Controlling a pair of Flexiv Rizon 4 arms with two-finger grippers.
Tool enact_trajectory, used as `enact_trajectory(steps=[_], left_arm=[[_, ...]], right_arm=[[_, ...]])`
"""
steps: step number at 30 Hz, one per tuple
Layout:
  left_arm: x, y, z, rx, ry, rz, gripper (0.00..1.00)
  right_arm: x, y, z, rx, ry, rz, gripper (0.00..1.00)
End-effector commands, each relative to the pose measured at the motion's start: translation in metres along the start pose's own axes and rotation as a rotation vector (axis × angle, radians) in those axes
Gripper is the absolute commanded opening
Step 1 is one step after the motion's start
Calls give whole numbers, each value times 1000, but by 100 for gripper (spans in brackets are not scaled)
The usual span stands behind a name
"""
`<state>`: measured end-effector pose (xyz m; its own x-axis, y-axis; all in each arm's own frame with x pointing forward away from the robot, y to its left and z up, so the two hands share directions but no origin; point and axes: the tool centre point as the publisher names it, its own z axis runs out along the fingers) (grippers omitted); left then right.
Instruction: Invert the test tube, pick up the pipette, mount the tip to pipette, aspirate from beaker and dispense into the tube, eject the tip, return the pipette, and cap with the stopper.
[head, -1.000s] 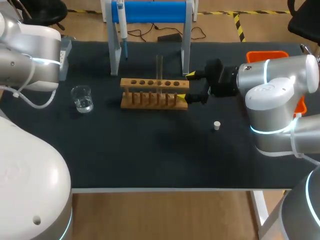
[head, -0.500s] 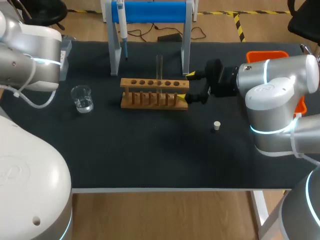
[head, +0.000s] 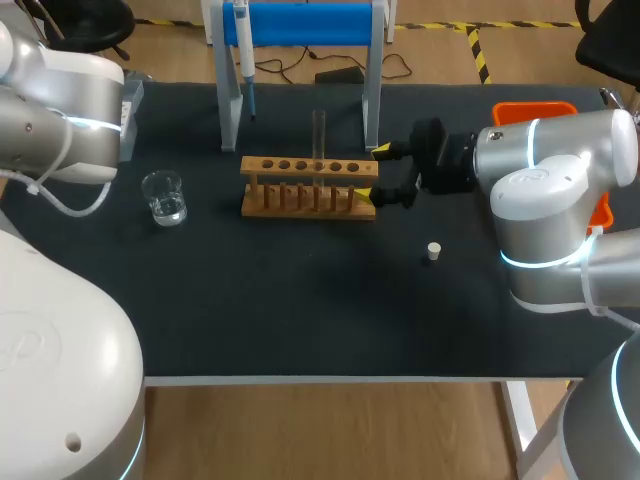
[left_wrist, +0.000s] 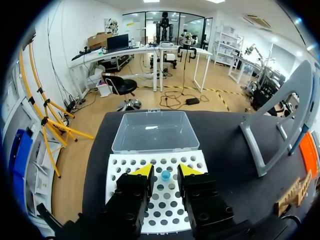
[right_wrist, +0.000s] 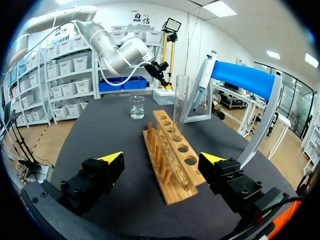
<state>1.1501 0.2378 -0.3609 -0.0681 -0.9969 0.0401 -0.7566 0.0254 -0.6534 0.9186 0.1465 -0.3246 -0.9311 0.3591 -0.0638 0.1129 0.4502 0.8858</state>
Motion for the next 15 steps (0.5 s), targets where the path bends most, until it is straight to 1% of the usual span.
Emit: enact_trajectory(steps=[1, 3, 15], left_arm=[[0, -1, 3, -5, 0, 4, 27], [0, -1, 3, -2, 0, 5, 28], [0, -1, 4, -5, -2, 11, 25]], right_arm=[[0, 0, 0, 0, 1, 0, 100], [0, 0, 0, 0, 1, 0, 100], [0, 0, 0, 0, 1, 0, 100]])
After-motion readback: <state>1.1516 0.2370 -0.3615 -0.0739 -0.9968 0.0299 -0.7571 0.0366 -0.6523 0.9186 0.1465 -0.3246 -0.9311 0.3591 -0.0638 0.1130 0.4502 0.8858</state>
